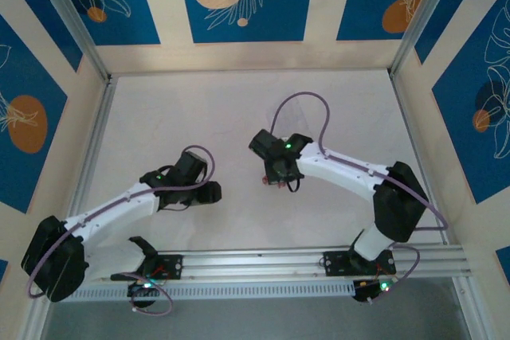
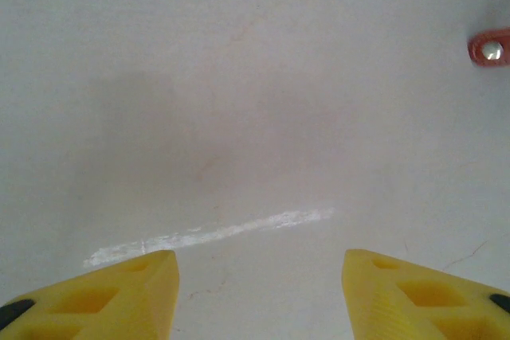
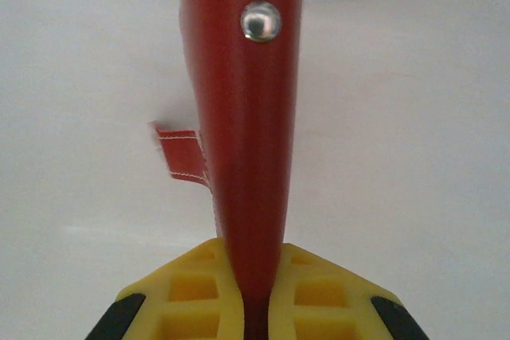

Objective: Put the credit cards into the card holder
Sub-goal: Turn over the card holder at the center of the table.

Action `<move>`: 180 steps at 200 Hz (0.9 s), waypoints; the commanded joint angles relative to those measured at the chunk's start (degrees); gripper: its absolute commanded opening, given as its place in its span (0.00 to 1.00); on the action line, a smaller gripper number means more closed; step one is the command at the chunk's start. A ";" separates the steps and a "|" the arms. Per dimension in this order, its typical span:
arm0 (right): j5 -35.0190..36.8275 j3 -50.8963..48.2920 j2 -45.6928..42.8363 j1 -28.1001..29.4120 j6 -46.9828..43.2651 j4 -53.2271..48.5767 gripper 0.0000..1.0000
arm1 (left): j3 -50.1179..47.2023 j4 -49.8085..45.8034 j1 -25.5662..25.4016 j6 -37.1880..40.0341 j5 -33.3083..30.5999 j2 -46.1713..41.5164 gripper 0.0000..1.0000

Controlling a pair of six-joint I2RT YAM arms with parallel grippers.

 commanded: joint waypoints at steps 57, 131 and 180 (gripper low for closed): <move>17.04 20.00 29.26 19.27 17.63 -23.19 0.00 | -0.42 -8.72 1.03 -2.34 -7.77 -7.95 0.59; 24.10 17.57 20.92 14.37 19.24 -28.28 0.00 | -0.69 -14.33 3.04 -4.32 -12.62 -15.68 0.60; 29.17 14.91 15.68 9.68 17.93 -32.55 0.00 | 0.23 -12.29 3.76 -3.49 -11.38 -13.31 0.63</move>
